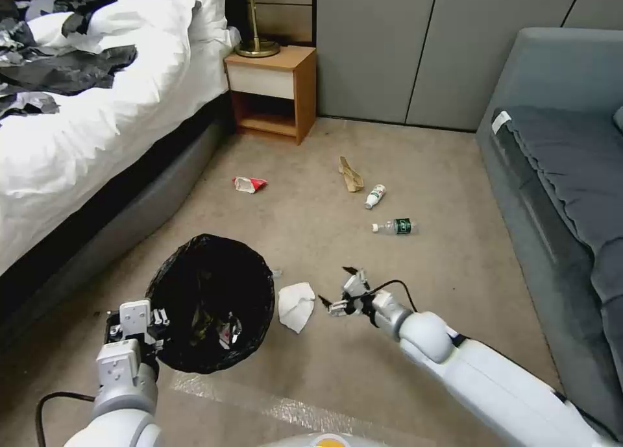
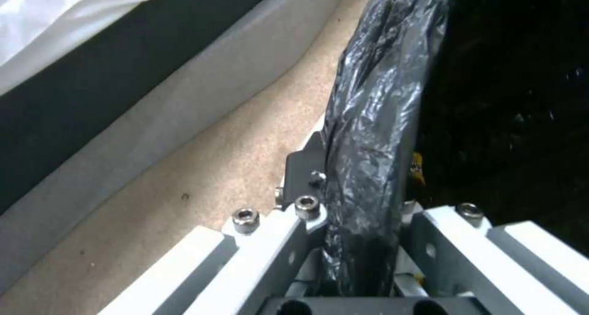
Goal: Pick up the trash bin, then pick up the garbage from the floor and place it into the trash bin.
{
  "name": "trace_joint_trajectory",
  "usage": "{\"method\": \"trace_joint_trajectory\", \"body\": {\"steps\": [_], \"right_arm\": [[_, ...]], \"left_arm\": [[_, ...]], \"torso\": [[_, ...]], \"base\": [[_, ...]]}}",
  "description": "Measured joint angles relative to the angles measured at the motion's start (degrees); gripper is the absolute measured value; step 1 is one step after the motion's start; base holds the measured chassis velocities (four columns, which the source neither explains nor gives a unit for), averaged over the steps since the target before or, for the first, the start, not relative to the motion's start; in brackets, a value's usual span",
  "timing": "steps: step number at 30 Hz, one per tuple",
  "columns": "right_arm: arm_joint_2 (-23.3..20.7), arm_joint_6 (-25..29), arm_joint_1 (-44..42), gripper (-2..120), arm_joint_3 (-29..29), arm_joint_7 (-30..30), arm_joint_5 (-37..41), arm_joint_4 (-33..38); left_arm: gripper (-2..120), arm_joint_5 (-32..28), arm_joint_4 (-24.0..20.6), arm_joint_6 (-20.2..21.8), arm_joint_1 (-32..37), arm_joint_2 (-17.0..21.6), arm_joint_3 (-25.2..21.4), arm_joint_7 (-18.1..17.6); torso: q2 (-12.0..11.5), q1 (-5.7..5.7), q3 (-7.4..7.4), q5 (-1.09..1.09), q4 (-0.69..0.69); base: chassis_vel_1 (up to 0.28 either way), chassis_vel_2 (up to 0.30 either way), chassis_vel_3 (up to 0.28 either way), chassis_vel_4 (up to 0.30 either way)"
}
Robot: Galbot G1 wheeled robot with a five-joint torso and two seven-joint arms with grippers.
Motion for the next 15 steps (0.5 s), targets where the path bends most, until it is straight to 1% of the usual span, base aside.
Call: {"method": "trace_joint_trajectory", "body": {"steps": [1,3,4,5,7,8,9,11,15], "right_arm": [[0.8,0.9,1.2,100,-1.4,-0.8,-0.8,-1.8],[1.5,1.5,2.0,100,-2.6,-1.5,-1.4,-3.2],[5.6,3.7,4.5,100,-5.9,-3.8,-3.5,-8.9],[5.6,3.7,4.5,100,-5.9,-3.8,-3.5,-8.9],[9.3,5.5,5.3,100,-7.4,-5.5,-5.3,-13.7],[11.0,6.4,5.5,100,-7.7,-6.1,-6.2,-15.8],[11.0,6.4,5.5,100,-7.7,-6.1,-6.2,-15.8],[13.2,7.7,5.5,100,-7.5,-6.8,-7.7,-18.7],[14.9,8.4,5.5,100,-6.8,-7.2,-8.5,-20.4]], "left_arm": [[1,0.0,0.1,0.0,0.0,0.0,0.0,0.0],[1,0.1,0.2,0.0,0.0,0.0,0.1,0.0],[1,0.2,0.5,0.0,0.0,-0.1,0.2,0.0],[1,0.2,0.5,0.0,0.0,-0.1,0.2,0.0],[1,0.5,0.8,0.0,0.1,-0.3,0.5,0.1],[1,0.6,0.9,0.0,0.2,-0.4,0.6,0.1],[1,0.6,0.9,0.0,0.2,-0.4,0.6,0.1],[1,0.8,1.0,-0.1,0.3,-0.6,0.9,0.1],[1,1.1,1.4,-0.3,0.5,-0.7,1.2,0.1]], "torso": [[0.0,0.0,0.0,-0.01,-0.01],[0.0,0.0,0.0,-0.01,-0.01],[0.0,0.0,0.0,-0.01,-0.02],[0.0,0.0,0.0,-0.01,-0.02],[0.0,0.0,0.0,0.01,0.0],[0.0,0.0,0.0,0.01,0.0],[0.0,0.0,0.0,0.01,0.0],[0.0,0.0,0.0,0.0,-0.02],[0.0,0.0,-0.01,-0.01,-0.02]], "base": [[0.0,0.0,0.0,0.0],[0.0,0.0,0.0,0.0],[0.0,0.0,0.0,0.0],[0.0,0.0,0.0,0.0],[0.0,0.0,0.0,0.0],[0.0,0.0,0.0,0.0],[0.0,0.0,0.0,0.0],[0.0,0.0,0.0,0.0],[0.0,0.0,0.0,0.0]]}}
